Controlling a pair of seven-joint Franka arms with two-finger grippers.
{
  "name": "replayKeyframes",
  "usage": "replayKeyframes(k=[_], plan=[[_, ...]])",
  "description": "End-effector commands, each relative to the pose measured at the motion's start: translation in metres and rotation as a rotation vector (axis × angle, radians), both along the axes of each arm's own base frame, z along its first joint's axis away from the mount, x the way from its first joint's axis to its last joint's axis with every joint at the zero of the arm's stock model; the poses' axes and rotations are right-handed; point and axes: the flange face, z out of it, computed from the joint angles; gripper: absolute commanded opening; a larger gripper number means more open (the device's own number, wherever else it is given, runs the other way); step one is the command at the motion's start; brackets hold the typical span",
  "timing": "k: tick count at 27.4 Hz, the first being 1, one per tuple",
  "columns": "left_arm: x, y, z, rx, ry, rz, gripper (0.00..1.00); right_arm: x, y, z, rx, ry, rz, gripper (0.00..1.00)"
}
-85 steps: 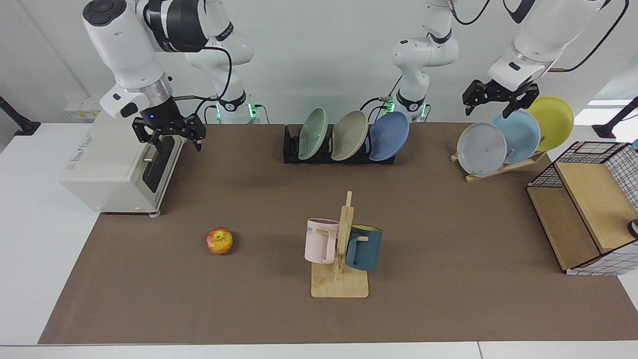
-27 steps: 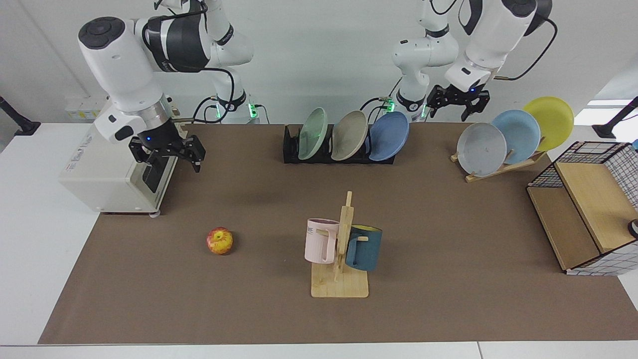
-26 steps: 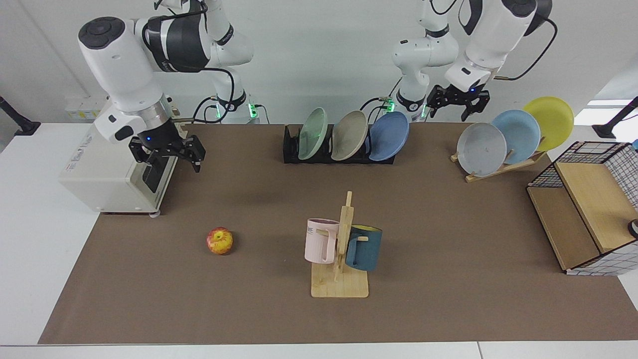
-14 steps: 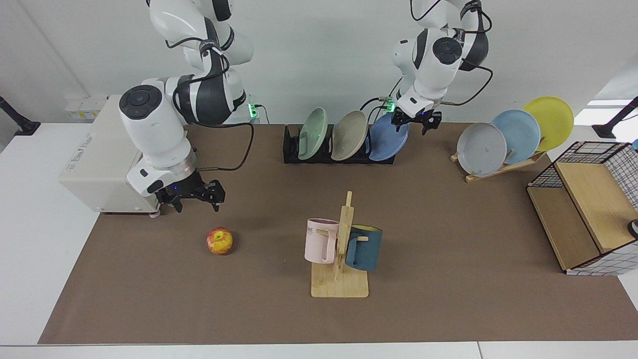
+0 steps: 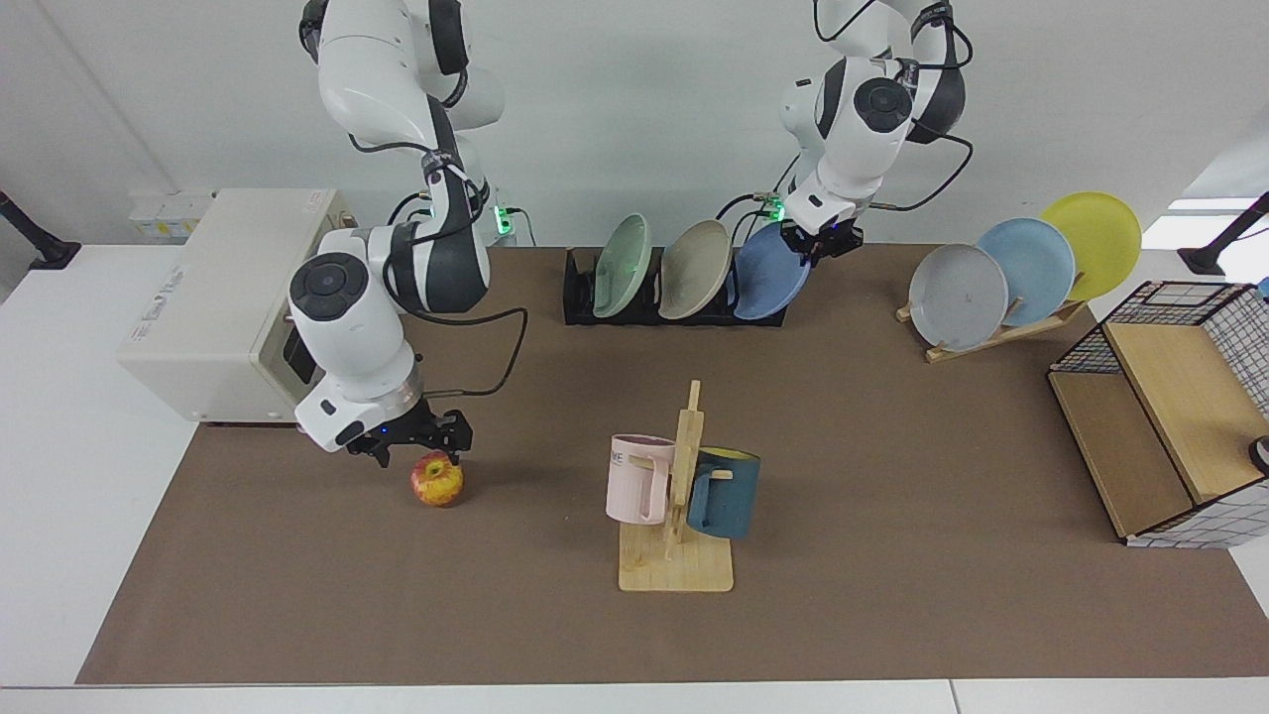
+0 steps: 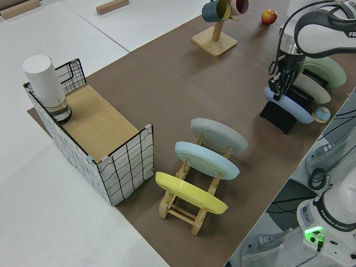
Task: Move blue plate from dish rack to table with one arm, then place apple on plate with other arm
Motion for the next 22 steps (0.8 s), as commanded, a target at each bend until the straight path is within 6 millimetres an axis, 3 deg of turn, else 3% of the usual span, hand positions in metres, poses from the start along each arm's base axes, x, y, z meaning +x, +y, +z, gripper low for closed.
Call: replayKeyframes(k=[1, 5, 10, 12, 16, 22], plan=[[-0.007, -0.011, 0.006, 0.005, 0.007, 0.002, 0.1, 0.013, 0.003, -0.028, 0.003, 0.001, -0.021, 1.0], [-0.003, -0.014, 0.029, 0.032, 0.008, 0.009, 0.02, 0.015, 0.001, -0.042, 0.014, 0.0, -0.031, 1.0], [0.006, -0.009, 0.069, 0.138, -0.046, -0.032, 0.02, 0.013, 0.01, -0.052, 0.02, -0.03, -0.018, 1.0], [0.012, -0.004, 0.086, 0.151, -0.075, -0.028, 0.02, 0.008, 0.008, -0.067, 0.018, -0.014, -0.021, 1.0], [0.025, 0.014, 0.121, 0.134, -0.118, 0.014, 0.01, 0.005, 0.006, -0.075, 0.016, -0.012, -0.021, 1.0], [0.042, 0.039, 0.127, 0.086, -0.131, 0.056, 0.0, 0.001, 0.003, -0.089, 0.013, -0.017, -0.014, 1.0]])
